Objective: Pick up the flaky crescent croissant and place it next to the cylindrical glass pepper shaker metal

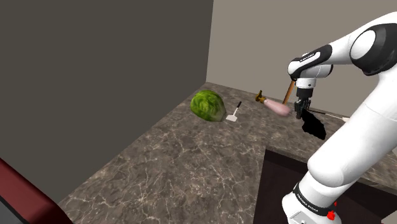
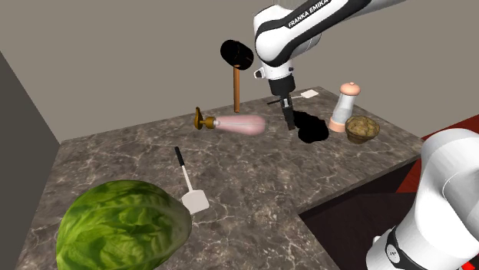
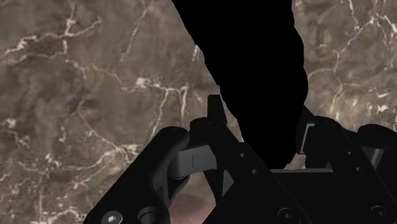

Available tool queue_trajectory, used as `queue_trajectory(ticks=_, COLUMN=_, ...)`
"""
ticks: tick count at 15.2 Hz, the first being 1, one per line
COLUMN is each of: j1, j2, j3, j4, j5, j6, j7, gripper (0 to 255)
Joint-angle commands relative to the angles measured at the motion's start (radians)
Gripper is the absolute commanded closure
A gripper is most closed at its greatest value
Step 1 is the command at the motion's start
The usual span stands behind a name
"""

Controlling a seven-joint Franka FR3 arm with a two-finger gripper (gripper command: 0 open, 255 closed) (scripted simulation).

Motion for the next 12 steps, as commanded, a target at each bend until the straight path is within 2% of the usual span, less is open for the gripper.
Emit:
queue_trajectory(ticks=1, j1=-0.012, j2=-0.039, j3=-0.009, j4=-0.009, j5=-0.027, j6=-0.035, j7=-0.007, gripper=255)
queue_trajectory(ticks=7, j1=-0.011, j2=-0.08, j3=0.003, j4=0.04, j5=-0.043, j6=-0.119, j7=0.002, gripper=255)
queue_trajectory(ticks=8, j1=-0.01, j2=-0.074, j3=0.001, j4=0.032, j5=-0.04, j6=-0.105, j7=0.001, gripper=255)
queue_trajectory(ticks=9, j1=-0.01, j2=-0.074, j3=0.001, j4=0.032, j5=-0.04, j6=-0.105, j7=0.001, gripper=0)
queue_trajectory(ticks=12, j1=-0.031, j2=-0.293, j3=-0.017, j4=-0.034, j5=-0.03, j6=-0.086, j7=-0.137, gripper=0)
